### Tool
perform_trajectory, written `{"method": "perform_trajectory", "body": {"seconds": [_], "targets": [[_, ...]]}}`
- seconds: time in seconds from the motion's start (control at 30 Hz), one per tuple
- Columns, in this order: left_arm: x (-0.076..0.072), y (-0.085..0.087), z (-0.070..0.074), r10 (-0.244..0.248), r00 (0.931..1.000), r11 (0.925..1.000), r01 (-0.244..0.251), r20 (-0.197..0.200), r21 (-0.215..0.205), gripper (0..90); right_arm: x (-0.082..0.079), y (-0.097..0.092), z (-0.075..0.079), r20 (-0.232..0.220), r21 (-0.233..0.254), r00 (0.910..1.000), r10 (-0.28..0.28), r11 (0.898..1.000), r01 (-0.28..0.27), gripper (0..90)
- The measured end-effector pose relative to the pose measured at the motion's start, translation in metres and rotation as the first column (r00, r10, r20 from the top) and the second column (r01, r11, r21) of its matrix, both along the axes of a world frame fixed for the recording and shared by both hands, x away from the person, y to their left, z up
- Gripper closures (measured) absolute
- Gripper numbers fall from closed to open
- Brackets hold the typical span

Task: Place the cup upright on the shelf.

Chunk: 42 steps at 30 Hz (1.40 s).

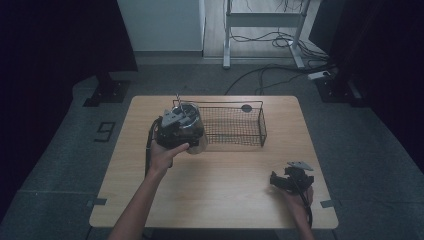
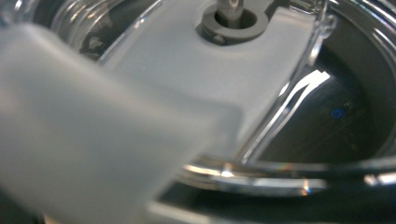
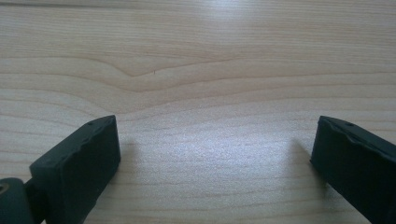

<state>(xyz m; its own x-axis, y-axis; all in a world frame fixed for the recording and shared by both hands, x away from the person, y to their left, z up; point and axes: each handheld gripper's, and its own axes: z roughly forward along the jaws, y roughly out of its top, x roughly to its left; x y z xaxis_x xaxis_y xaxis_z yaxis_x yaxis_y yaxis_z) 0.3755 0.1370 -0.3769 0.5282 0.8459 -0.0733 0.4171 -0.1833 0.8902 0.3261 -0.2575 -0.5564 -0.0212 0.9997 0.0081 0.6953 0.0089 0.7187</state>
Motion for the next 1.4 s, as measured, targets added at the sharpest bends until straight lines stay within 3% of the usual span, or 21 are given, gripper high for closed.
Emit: {"method": "perform_trajectory", "body": {"seconds": [1.4], "targets": [[0.037, -0.007, 0.019, 0.039, 0.9992, 0.9987, -0.039, 0.004, 0.032, 4.0, 0.0, 0.0, 0.0, 0.003, -0.001, 1.0, 0.001, 1.0, -0.001, 1.1]]}}
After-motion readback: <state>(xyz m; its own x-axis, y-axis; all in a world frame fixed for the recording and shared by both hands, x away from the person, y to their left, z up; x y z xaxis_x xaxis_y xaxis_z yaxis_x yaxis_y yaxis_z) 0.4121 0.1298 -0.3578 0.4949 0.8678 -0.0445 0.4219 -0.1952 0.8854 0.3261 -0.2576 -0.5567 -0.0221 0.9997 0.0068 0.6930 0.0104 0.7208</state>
